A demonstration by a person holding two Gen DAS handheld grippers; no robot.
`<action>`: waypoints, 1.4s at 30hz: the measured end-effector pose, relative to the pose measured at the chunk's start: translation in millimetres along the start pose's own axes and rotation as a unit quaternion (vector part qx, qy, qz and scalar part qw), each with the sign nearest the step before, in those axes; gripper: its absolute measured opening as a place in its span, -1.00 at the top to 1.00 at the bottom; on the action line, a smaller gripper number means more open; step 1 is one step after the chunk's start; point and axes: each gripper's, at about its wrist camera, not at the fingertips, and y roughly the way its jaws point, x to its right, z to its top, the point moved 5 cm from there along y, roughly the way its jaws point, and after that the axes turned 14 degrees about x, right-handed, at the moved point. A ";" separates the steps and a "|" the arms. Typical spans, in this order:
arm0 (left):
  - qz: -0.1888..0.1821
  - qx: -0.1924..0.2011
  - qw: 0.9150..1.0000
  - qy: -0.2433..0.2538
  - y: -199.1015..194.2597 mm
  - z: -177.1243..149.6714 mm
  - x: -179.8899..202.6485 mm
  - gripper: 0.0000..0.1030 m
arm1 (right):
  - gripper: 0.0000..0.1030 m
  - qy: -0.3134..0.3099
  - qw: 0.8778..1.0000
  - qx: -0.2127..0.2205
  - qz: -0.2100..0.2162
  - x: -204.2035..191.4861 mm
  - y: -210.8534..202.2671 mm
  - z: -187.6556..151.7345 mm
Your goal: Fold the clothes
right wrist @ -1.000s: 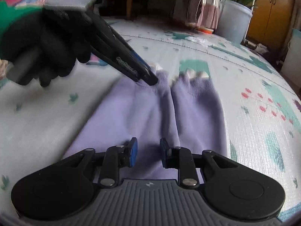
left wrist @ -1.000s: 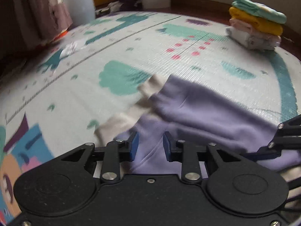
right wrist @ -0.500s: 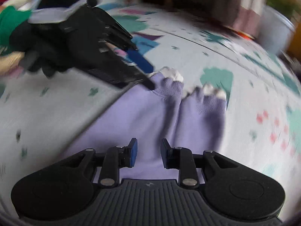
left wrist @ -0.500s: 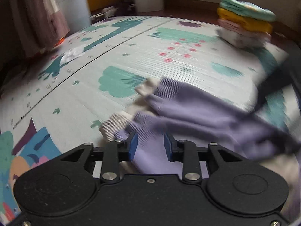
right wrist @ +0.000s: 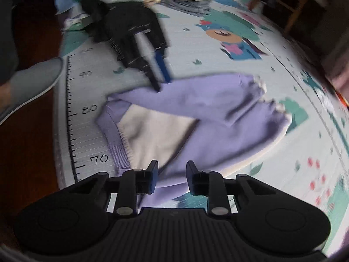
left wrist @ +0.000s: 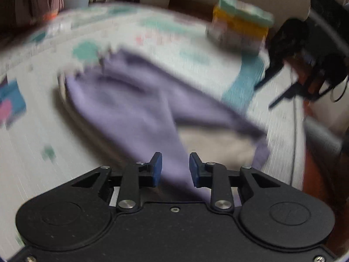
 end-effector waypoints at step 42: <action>-0.159 -0.034 0.759 0.630 -26.7 -61.0 83.5 -0.19 | -0.05 -0.339 0.939 0.017 0.054 -61.8 10.2 -73.6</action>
